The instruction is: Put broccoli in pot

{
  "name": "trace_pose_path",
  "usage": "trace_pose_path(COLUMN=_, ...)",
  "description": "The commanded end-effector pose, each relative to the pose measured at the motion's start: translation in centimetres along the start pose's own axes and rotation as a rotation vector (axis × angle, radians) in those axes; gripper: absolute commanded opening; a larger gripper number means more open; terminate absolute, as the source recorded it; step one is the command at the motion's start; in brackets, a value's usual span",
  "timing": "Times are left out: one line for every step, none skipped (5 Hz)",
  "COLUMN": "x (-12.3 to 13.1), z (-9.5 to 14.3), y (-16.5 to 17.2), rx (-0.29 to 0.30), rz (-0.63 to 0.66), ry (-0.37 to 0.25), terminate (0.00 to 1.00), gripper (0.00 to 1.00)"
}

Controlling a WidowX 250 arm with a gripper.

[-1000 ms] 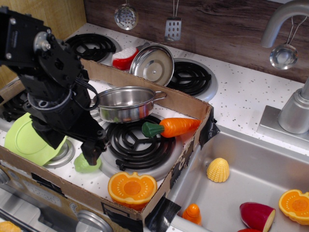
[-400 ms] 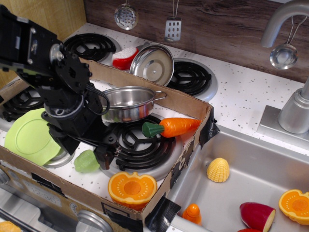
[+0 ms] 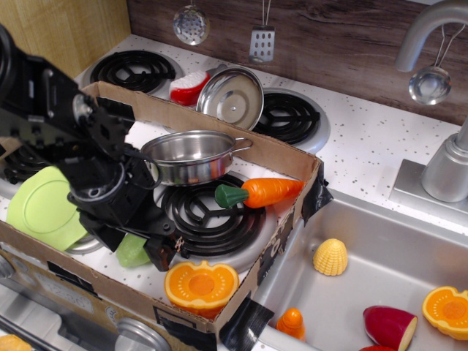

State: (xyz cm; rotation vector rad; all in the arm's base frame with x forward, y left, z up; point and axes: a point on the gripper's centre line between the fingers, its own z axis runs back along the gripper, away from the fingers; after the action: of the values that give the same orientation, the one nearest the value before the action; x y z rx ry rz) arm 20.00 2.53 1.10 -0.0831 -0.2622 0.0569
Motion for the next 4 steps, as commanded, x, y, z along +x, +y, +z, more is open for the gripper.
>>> trace_pose_path(x=-0.3, z=-1.1, y=1.3, rx=-0.017, rz=0.009, ry=-0.039, terminate=0.00, gripper=0.00)
trace_pose_path(x=0.0, z=-0.3, y=1.5, rx=-0.002, rz=0.002, ry=-0.022, terminate=0.00, gripper=0.00)
trace_pose_path(x=0.5, z=0.9, y=1.5, rx=0.023, rz=0.002, ry=-0.025, terminate=0.00, gripper=0.00)
trace_pose_path(x=1.3, z=3.3, y=1.2, rx=0.028, rz=0.012, ry=-0.040, terminate=0.00, gripper=0.00)
